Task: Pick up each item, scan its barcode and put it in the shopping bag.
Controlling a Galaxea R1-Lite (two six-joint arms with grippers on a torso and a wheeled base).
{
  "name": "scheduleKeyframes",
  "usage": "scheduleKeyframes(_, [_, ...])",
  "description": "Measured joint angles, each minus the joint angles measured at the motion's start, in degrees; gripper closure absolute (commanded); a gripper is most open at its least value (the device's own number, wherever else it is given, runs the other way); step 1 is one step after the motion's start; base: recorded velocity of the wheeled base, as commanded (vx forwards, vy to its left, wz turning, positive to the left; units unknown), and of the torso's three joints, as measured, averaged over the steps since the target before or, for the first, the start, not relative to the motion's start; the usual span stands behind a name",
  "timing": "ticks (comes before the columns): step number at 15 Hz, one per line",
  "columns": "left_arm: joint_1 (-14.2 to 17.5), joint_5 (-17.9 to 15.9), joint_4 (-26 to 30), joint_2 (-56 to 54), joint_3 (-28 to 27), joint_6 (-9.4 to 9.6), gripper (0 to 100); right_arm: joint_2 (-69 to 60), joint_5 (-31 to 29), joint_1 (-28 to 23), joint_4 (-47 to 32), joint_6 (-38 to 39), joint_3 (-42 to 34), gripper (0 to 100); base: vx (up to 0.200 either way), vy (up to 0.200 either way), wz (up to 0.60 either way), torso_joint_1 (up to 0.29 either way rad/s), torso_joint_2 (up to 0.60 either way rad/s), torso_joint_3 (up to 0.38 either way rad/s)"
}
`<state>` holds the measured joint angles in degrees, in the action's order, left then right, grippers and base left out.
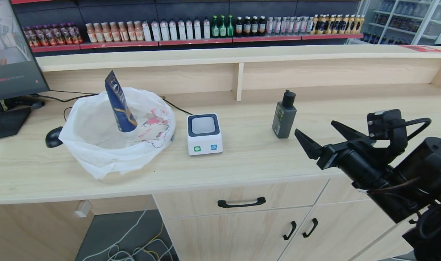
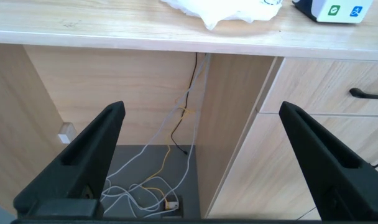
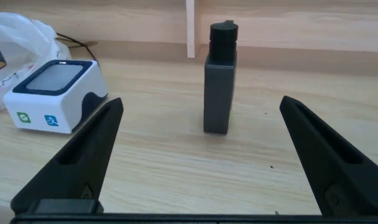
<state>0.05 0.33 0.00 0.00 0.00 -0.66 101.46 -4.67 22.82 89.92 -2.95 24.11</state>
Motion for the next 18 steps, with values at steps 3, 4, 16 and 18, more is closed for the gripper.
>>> scheduleKeyframes(3, [0.02,0.0,0.0,0.0,0.0,0.0,0,5.32,-0.17,-0.22,0.0,-0.02,4.57,0,0.0,0.0,0.0,0.0,0.0,0.0])
scheduleKeyframes(4, [0.02,0.0,0.02,0.0,0.0,0.01,0,7.05,-0.23,-0.44,0.02,-0.02,6.45,0,0.0,0.0,0.0,0.0,0.0,0.0])
scheduleKeyframes(16, [0.02,0.0,0.0,0.0,0.0,0.0,0,15.54,1.08,-2.97,-12.85,1.29,26.19,0,0.0,0.0,0.0,0.0,0.0,0.0])
scheduleKeyframes(18, [0.02,0.0,0.0,0.0,0.0,0.0,0,16.9,1.52,-3.04,-13.89,1.32,29.31,0,0.0,0.0,0.0,0.0,0.0,0.0])
